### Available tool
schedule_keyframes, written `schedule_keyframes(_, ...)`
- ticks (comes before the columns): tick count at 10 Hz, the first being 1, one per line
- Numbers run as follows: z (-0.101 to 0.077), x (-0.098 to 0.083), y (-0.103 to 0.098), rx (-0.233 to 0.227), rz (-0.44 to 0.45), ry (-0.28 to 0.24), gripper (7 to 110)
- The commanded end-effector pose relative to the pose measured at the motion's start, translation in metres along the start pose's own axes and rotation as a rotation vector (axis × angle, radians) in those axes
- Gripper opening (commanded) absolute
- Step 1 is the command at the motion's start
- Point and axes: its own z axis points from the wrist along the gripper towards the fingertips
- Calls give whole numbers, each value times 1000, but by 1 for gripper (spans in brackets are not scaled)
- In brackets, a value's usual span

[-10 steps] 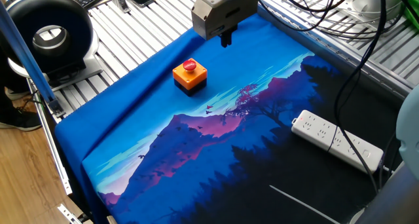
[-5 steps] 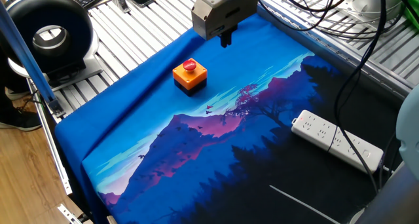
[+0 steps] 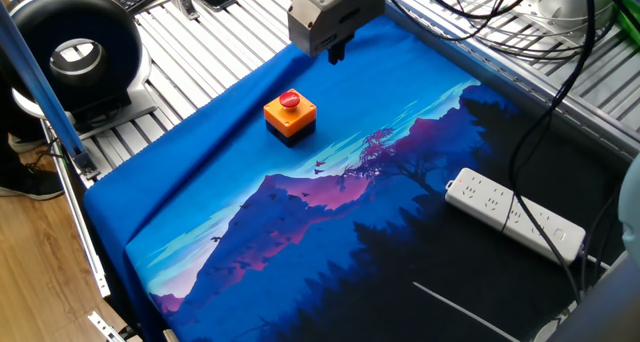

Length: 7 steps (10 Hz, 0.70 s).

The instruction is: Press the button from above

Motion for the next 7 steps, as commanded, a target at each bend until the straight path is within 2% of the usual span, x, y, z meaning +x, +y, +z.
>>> schedule_keyframes(1, -1, -6, 0, -2, -39, -25, 7)
schedule_keyframes(3, -2, -3, 14, -59, -31, -15, 7)
schedule_keyframes(4, -2, 2, 18, -74, 25, 8, 7)
schedule_keyframes(6, -2, -4, 19, -80, 125, -10, 7)
schedule_keyframes(7, -2, 2, 22, -91, 139, 14, 7)
